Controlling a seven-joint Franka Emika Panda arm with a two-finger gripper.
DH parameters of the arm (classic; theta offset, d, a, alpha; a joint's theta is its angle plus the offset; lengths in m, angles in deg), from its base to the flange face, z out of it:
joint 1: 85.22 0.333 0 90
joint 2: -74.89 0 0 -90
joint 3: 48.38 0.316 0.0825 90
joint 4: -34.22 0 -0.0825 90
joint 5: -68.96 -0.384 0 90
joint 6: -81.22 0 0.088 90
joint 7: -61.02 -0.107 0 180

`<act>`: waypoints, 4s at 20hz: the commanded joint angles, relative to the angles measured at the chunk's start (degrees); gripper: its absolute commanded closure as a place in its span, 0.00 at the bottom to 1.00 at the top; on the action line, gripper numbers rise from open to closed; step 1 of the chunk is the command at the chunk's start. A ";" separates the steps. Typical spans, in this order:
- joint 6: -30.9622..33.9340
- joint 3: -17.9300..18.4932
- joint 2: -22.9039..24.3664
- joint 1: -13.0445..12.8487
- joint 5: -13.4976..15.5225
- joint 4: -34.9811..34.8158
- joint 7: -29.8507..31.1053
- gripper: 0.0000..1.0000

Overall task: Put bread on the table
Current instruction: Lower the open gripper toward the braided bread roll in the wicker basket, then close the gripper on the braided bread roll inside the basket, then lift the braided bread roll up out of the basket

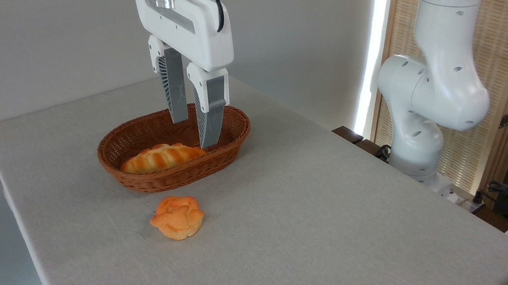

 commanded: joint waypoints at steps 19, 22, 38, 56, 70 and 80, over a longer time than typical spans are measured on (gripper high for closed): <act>-5.25 -8.13 0.04 -0.76 8.51 -5.64 2.34 0.00; -13.85 -13.23 0.04 -0.76 8.69 -11.60 7.86 0.00; -35.51 -21.33 -5.49 -1.03 7.89 -25.78 11.84 0.01; -34.63 -21.33 -5.67 -0.59 3.41 -25.60 11.92 0.62; -21.81 -21.24 -5.32 -0.50 12.03 -16.03 12.28 0.61; 1.06 -2.98 2.84 0.12 6.77 -14.86 -12.49 0.57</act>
